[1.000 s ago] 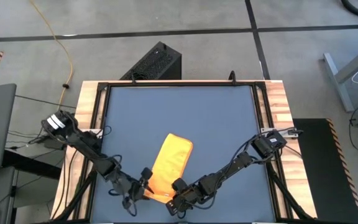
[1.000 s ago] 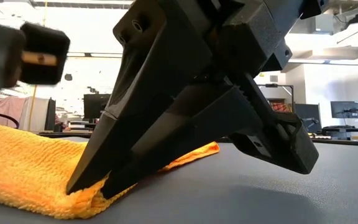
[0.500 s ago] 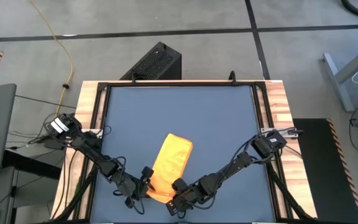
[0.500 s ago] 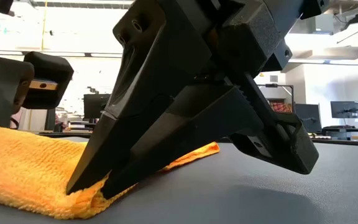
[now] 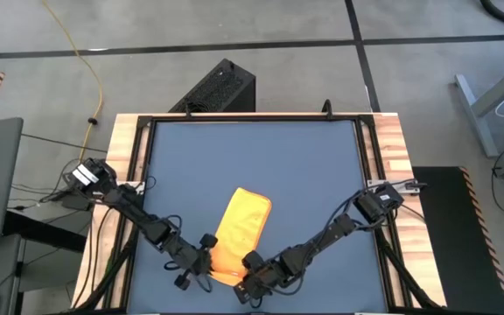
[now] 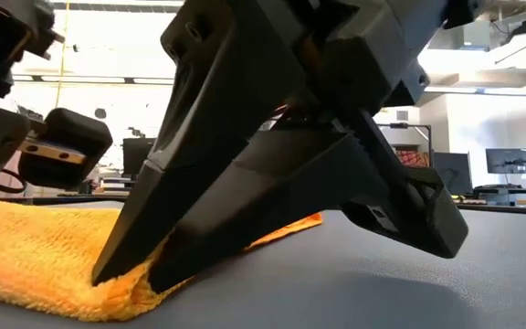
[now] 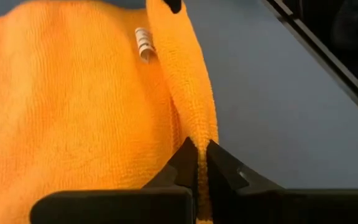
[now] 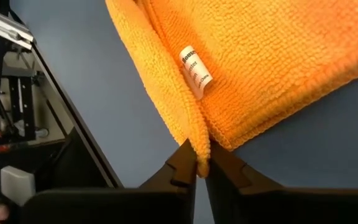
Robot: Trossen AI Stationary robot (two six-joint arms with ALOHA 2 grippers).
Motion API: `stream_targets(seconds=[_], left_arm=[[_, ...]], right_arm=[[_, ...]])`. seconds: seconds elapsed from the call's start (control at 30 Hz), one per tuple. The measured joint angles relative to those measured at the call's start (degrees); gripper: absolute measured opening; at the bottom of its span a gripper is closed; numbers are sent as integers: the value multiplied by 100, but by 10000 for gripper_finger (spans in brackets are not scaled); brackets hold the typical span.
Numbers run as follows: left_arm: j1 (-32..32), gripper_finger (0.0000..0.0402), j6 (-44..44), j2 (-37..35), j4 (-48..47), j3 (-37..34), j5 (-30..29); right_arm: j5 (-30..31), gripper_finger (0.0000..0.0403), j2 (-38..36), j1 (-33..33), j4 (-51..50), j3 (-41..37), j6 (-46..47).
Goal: Roll towel
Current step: Roll the orange microfiber towel
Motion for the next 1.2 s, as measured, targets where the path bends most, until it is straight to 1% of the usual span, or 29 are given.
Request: stream_targets(seconds=[0.13, 0.3, 0.5, 0.63, 0.7, 0.77, 0.83, 0.93, 1.0, 1.07, 1.13, 1.2], left_arm=[[198, 2, -81, -2, -118, 2, 286], [409, 1, -208, -2, -162, 1, 912], [572, 0, -249, -2, -330, 0, 1114], [661, 0, -286, -2, -418, -4, 1211], [708, 0, -298, -1, -439, -4, 1294], [775, 0, -375, 0, -444, -5, 1398], [866, 0, -527, 0, -446, -7, 1497], [1048, 0, -837, 0, -512, -9, 1749], [1177, 0, -1001, 0, -613, -11, 1957], [1279, 0, -1156, 2, -755, -11, 2100], [1364, 0, -1266, -2, -884, -4, 2205], [1424, 0, -1302, -6, -984, -2, 2269]], right_arm=[[-213, 69, -30, -54, 12, -2, -191], [-148, 75, -137, -54, -115, -9, -309], [-91, 78, -348, -13, -677, -13, -499], [241, 78, -636, 104, -1232, -13, -533], [582, 78, -774, 207, -1461, -13, -688], [1047, 78, -830, 333, -1399, -12, -1189], [1564, 78, -828, 491, -1036, -9, -1983], [2106, 78, -613, 658, -19, 1, -3502], [2199, 78, -434, 704, 459, -2, -4376], [2207, 78, -292, 688, 815, -2, -4929], [2260, 78, -254, 654, 774, -11, -5202], [2288, 78, -198, 566, 802, 0, -5284]])
